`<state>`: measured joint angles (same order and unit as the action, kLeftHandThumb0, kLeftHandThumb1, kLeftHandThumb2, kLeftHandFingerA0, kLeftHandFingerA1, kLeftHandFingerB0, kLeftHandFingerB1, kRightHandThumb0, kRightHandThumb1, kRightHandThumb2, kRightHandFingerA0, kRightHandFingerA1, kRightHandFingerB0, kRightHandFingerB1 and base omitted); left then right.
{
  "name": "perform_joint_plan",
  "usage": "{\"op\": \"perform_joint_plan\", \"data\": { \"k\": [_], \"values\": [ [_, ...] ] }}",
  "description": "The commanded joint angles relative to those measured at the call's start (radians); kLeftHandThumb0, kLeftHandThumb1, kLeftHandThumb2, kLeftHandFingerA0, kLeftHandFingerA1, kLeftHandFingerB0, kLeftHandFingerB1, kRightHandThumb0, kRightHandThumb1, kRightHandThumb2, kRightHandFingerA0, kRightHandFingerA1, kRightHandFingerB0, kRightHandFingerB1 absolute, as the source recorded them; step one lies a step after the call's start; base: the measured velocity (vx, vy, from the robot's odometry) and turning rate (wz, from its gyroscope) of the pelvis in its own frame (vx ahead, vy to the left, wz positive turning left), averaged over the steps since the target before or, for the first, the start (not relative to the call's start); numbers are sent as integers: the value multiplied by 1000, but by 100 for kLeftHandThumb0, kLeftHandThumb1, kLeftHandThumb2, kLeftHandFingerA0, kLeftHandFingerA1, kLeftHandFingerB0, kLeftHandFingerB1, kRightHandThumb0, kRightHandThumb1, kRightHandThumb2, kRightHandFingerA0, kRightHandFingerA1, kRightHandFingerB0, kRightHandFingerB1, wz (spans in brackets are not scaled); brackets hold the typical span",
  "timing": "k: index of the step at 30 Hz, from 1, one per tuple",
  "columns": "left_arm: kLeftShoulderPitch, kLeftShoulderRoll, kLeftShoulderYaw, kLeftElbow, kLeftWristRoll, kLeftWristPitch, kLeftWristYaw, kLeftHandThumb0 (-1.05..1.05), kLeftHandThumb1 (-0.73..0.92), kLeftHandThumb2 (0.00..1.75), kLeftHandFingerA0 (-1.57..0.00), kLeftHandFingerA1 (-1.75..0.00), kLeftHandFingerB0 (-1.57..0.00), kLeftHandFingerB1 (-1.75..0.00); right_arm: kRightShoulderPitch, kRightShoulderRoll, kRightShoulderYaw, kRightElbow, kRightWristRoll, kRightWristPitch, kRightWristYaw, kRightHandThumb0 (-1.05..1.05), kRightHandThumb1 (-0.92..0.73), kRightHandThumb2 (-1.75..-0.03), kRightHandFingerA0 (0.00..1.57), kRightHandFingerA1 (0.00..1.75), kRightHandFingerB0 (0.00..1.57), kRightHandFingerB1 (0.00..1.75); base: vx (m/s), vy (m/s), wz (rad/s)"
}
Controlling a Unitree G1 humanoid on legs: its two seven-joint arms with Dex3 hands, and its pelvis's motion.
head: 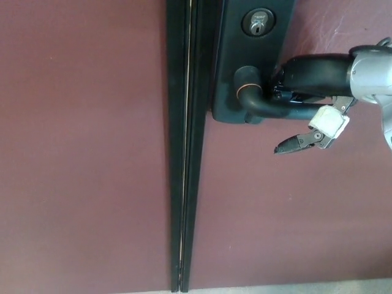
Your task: The robot walks towards the door handle and put its right hand on it and twist the handle
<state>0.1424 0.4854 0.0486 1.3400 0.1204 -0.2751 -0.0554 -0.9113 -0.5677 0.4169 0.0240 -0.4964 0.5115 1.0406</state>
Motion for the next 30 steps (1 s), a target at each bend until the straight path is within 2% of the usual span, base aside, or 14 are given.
{"op": "perform_joint_plan", "data": {
  "k": [1,2,4,5,8,9,13,14,17,18,21,26,27,30],
  "values": [
    [14,-1,-1,0,12,-8,-8,-34,46,58,-69,-72,-60,-66,-35,5,-39,-4,39,40,11,-75,-44,-82,0,3,2,10,0,0,0],
    [12,-2,-1,1,13,-6,-7,-34,46,58,-70,-73,-60,-66,-47,7,-48,-2,44,54,16,-75,-39,-73,0,10,0,8,0,0,0],
    [8,-1,-3,2,16,-5,-3,-34,46,59,-70,-73,-60,-66,-75,19,-72,0,55,89,17,-71,-41,-82,1,15,0,7,0,0,0],
    [8,-1,-2,2,16,-5,-4,-34,46,59,-70,-73,-60,-66,-80,25,-75,5,54,93,13,-75,-45,-81,5,15,0,0,0,0,0],
    [8,0,-1,2,14,-5,-6,-34,46,59,-70,-73,-60,-66,-85,34,-79,14,49,95,12,-75,-45,-81,5,15,0,0,0,0,0],
    [9,-4,-5,2,18,-2,-3,-34,46,59,-70,-72,-61,-66,-127,58,-49,103,34,93,14,-65,-39,-81,1,32,0,14,0,0,0],
    [11,-2,-8,2,20,-5,-3,-34,46,59,-70,-72,-61,-66,-164,76,-31,177,18,88,30,-65,-40,-81,4,35,3,15,0,0,0],
    [14,-1,-5,2,16,-8,-9,-34,46,59,-70,-72,-61,-66,-245,111,8,335,0,87,45,-34,-22,-84,1,48,0,47,0,0,0],
    [13,-1,-4,3,15,-6,-11,-34,46,59,-70,-72,-61,-66,-308,141,28,457,-7,83,45,-34,-23,-84,1,48,0,47,0,0,-3],
    [12,-4,-5,4,15,0,-10,-34,46,58,-70,-72,-61,-66,-367,185,33,579,-9,86,13,-67,-42,-71,18,40,8,34,0,0,0],
    [12,-5,-5,5,15,0,-10,-34,46,58,-70,-72,-61,-66,-389,195,36,624,-7,75,7,-67,-42,-71,18,40,8,34,0,0,0],
    [13,-6,-7,3,17,-6,-6,-34,46,59,-70,-71,-60,-65,-446,233,29,743,-7,56,-23,-65,-42,-70,20,41,9,33,-6,1,-2],
    [9,-3,-1,3,10,-1,-14,-34,46,59,-70,-71,-60,-65,-482,248,14,818,1,36,-54,-33,-24,-85,1,47,0,48,0,0,0],
    [9,-4,0,5,10,-2,-14,-34,46,59,-71,-72,-60,-65,-484,246,1,837,0,20,-64,-33,-25,-85,1,47,0,48,0,0,0]
  ]
}}
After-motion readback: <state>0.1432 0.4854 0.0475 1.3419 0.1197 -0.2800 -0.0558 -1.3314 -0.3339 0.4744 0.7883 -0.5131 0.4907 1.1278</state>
